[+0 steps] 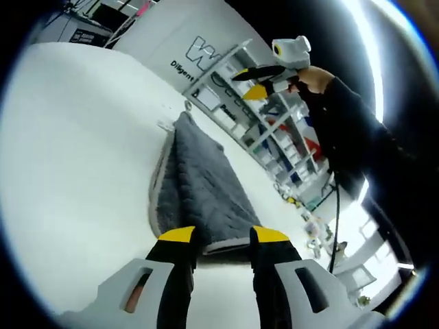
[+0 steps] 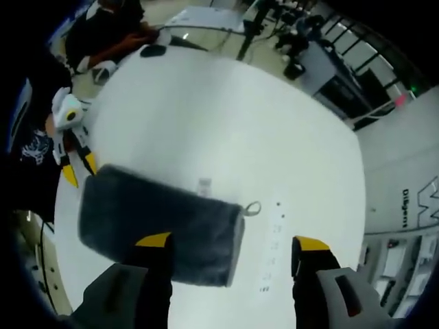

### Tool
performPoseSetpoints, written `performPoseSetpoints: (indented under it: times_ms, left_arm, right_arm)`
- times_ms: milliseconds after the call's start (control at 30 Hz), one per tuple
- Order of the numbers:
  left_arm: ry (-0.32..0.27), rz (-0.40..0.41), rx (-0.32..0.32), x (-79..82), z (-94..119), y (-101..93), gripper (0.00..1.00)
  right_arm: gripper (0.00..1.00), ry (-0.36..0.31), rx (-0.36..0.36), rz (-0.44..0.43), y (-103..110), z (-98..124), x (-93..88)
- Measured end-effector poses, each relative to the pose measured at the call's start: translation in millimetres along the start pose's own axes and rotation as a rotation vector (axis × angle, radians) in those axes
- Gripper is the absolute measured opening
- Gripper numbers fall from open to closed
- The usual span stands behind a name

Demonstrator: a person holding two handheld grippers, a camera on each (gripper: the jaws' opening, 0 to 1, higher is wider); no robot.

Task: Open the folded towel by lifting each exposed corner and separating the folded layers until the towel lies flat within the target outline without major curled edges

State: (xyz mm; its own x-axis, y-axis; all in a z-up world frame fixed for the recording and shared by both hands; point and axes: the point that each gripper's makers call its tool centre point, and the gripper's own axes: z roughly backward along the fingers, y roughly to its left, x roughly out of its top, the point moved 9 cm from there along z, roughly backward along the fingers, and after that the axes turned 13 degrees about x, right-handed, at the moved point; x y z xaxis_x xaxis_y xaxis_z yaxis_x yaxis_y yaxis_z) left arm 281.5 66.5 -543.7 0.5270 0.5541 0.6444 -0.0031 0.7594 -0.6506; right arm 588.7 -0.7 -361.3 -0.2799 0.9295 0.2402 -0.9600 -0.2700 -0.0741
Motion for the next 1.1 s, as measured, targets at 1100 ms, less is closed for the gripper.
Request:
performPoseSetpoints:
  times_ms: [1100]
  left_arm:
    - [0.016, -0.01, -0.006, 0.3, 0.1, 4.4, 0.23]
  right_arm:
    - [0.49, -0.068, 0.029, -0.275, -24.4, -75.4, -5.2]
